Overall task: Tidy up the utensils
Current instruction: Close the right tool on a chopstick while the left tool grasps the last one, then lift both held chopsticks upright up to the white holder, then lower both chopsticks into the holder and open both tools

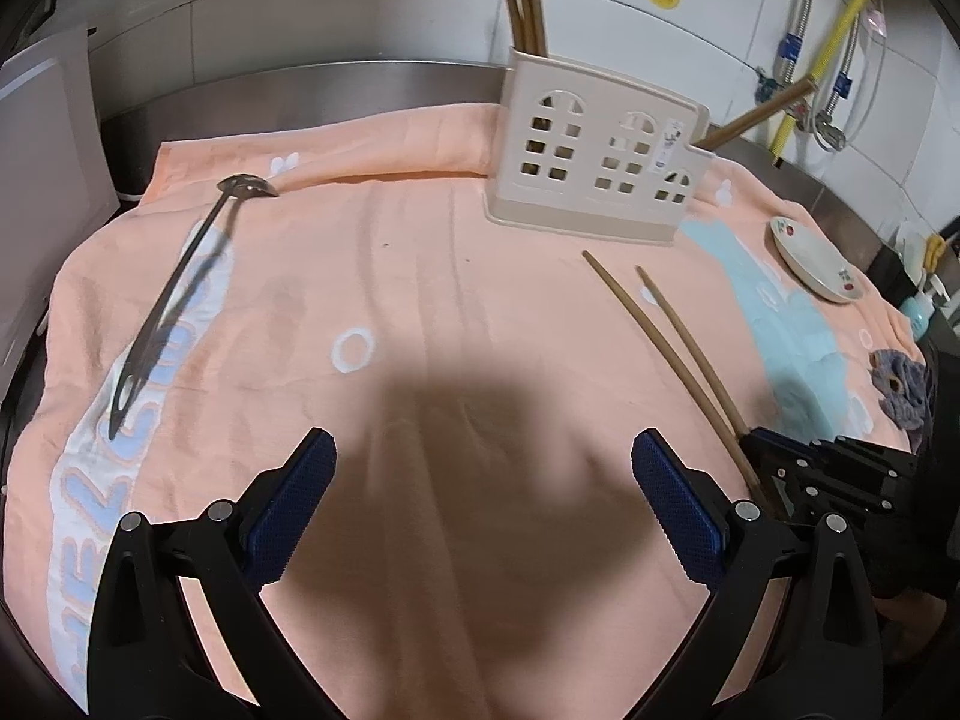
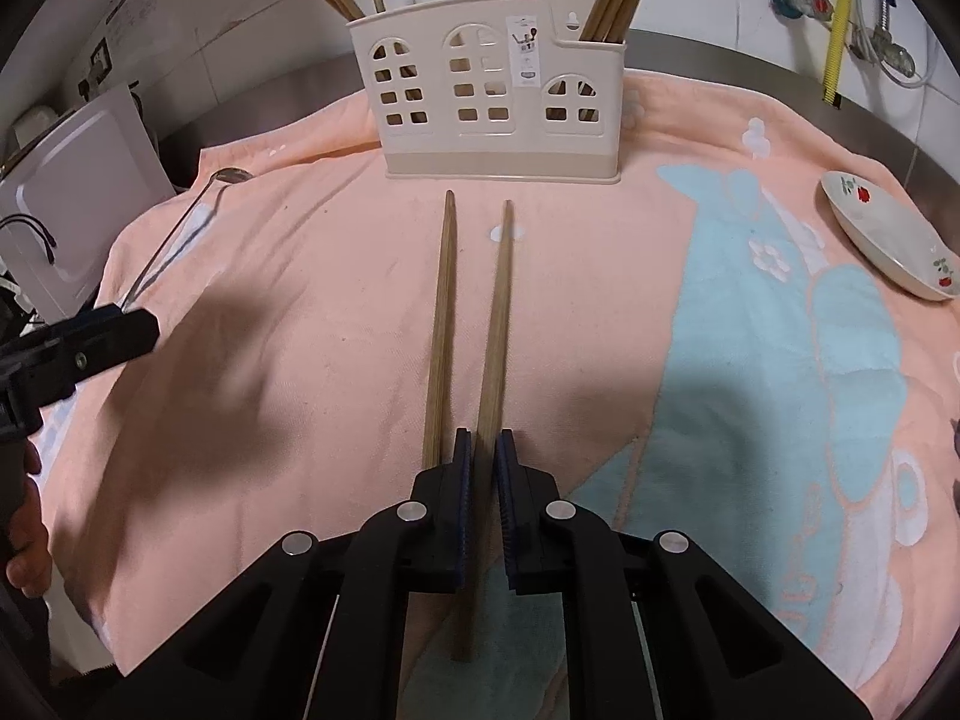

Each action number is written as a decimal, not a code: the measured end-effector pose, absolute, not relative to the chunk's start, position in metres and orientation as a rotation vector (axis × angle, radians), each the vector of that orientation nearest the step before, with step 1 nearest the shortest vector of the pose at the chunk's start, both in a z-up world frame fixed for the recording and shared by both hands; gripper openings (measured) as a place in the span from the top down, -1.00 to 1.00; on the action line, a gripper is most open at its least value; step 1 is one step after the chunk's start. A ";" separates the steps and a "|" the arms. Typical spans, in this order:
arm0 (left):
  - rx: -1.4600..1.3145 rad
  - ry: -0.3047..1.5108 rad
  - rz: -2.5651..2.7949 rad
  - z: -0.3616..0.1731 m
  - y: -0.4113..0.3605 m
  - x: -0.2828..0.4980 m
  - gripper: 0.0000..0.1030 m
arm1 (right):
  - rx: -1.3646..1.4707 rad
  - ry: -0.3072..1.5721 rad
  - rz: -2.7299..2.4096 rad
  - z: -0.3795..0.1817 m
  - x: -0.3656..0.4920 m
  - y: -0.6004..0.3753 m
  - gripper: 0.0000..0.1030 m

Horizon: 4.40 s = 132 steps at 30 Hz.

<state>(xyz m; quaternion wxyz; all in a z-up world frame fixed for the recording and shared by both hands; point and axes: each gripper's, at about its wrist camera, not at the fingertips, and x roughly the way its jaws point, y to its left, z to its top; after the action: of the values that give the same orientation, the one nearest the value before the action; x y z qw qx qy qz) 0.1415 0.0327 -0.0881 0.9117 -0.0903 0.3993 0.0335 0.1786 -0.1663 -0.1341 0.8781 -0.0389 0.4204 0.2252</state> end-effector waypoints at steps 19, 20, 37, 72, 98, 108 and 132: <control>-0.168 0.880 -0.079 -0.097 -0.051 0.155 -0.54 | 0.001 0.785 0.478 -0.107 0.164 -0.216 0.87; -0.171 0.885 -0.088 -0.098 -0.054 0.157 -0.50 | 0.004 0.783 0.479 -0.108 0.164 -0.217 0.87; -0.221 0.956 -0.202 -0.114 -0.096 0.186 0.59 | 0.056 0.792 0.511 -0.115 0.169 -0.233 0.87; -0.053 0.736 -0.128 -0.034 -0.047 0.173 0.90 | 0.008 0.605 0.532 -0.037 0.171 -0.223 0.86; -0.054 0.583 -0.213 0.014 -0.026 0.177 0.91 | -0.099 0.526 0.591 0.025 0.196 -0.180 0.87; -0.017 0.547 -0.245 0.047 -0.029 0.193 0.91 | -0.105 0.486 0.608 0.060 0.208 -0.184 0.87; 0.096 0.315 -0.190 0.195 -0.014 0.247 0.91 | -0.221 0.592 0.519 0.104 0.308 -0.178 0.86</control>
<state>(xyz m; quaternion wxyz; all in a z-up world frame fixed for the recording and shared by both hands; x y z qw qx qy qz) 0.2473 -0.0141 0.1947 0.9820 0.0475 0.1563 -0.0944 0.3081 -0.1784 0.1043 0.9176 -0.1074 0.2880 0.2521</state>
